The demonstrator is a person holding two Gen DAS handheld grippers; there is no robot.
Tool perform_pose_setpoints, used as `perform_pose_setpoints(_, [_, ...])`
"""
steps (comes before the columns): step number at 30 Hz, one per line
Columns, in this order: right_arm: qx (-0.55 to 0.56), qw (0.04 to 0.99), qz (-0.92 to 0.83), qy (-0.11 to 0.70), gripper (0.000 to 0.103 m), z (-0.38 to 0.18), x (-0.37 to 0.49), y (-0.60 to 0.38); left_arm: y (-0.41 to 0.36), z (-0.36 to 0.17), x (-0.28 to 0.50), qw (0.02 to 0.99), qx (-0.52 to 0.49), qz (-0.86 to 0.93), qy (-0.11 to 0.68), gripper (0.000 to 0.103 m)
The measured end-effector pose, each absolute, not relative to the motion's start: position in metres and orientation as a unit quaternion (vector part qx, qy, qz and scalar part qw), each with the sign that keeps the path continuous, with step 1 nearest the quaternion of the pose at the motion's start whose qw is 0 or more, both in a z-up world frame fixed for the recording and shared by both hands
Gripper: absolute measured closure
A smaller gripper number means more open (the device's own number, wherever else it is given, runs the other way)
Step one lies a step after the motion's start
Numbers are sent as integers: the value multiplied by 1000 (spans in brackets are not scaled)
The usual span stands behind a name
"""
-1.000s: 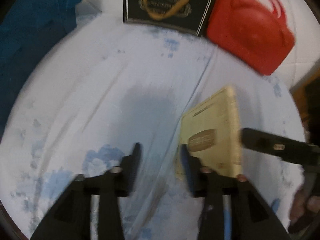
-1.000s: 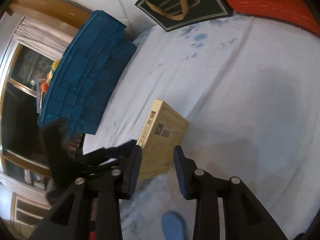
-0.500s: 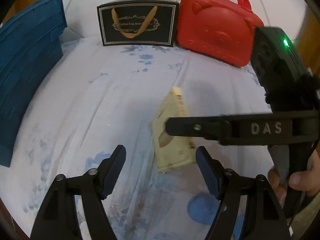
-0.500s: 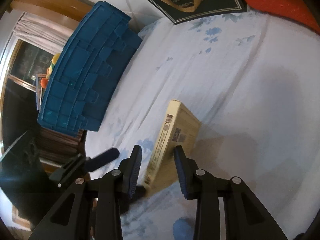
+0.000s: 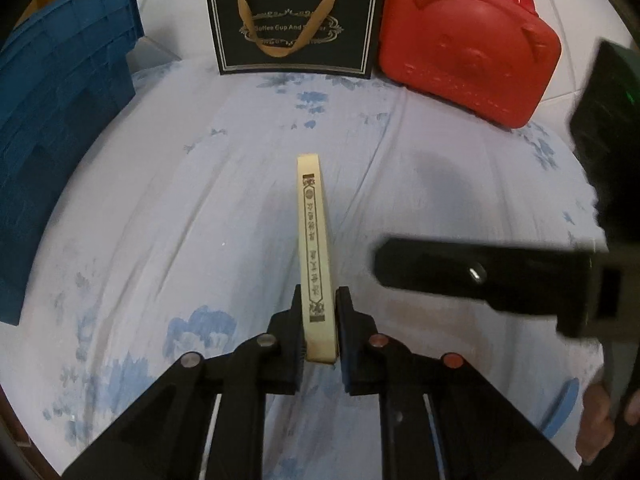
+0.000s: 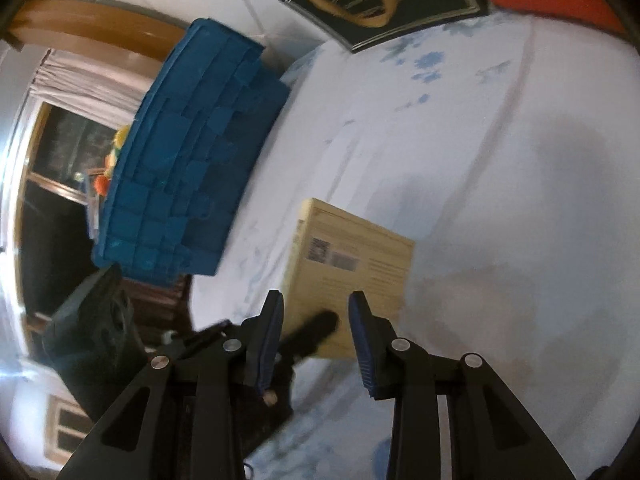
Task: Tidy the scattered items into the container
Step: 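Grasp the cream card box edge-on with the left gripper, then grasp the blue Y-shaped toy by one arm with the right gripper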
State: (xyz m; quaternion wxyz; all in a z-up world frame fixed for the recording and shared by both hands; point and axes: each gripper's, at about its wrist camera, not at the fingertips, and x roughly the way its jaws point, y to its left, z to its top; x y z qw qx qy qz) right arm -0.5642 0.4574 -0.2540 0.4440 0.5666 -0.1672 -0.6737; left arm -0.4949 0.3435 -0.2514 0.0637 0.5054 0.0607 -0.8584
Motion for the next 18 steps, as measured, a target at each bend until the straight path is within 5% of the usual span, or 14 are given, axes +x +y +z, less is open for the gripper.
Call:
perform_pose_setpoints(6, [553, 351, -754, -46, 66, -247, -530, 495, 345, -242, -479, 71, 496, -864, 61, 92])
perform_pose_setpoints(10, [569, 321, -757, -19, 44, -257, -495, 527, 344, -237, -448, 67, 491, -866, 69, 92])
perform_pose_setpoints(18, [588, 316, -743, 52, 44, -275, -412, 552, 358, -238, -369, 65, 501, -860, 71, 92])
